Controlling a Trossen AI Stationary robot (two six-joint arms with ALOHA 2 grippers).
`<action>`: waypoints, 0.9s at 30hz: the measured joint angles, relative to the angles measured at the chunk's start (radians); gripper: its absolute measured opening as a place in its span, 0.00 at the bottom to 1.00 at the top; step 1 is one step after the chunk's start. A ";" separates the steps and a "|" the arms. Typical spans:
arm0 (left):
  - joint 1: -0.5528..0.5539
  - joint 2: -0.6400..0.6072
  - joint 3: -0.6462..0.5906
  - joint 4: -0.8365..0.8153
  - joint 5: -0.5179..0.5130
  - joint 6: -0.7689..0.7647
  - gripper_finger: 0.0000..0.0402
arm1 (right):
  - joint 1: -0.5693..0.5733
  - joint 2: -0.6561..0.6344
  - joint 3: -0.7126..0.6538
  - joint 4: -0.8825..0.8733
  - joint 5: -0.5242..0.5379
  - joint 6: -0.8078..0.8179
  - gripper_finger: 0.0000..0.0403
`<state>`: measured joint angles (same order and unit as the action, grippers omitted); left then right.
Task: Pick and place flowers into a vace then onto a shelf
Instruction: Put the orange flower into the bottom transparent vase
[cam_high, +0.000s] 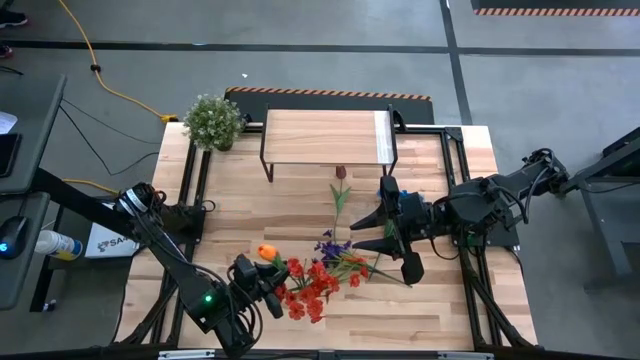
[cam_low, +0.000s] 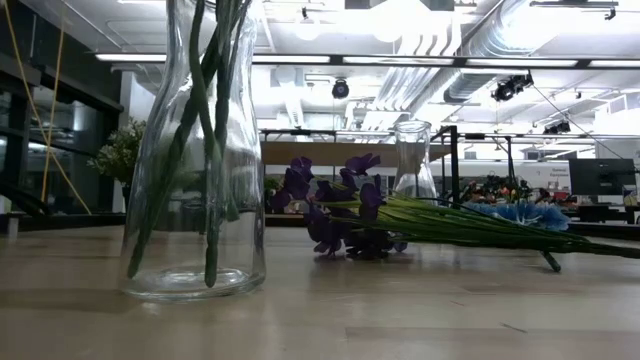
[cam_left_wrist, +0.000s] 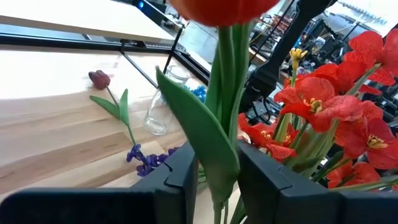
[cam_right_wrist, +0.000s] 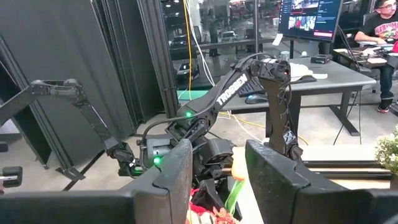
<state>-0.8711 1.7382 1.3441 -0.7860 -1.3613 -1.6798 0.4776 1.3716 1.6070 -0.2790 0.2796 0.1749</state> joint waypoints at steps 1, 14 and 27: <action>0.000 0.000 0.000 0.000 0.000 0.000 0.34 | 0.000 0.000 0.000 0.000 0.000 0.000 0.35; -0.048 -0.002 0.000 -0.005 0.022 0.005 0.34 | 0.000 0.000 0.000 0.000 -0.006 0.000 0.35; -0.055 -0.021 0.000 -0.071 0.092 0.000 0.34 | 0.000 0.000 0.000 -0.001 -0.051 0.005 0.35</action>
<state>-0.9257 1.7176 1.3441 -0.8574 -1.2692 -1.6798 0.4778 1.3716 1.6070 -0.2798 0.2283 0.1799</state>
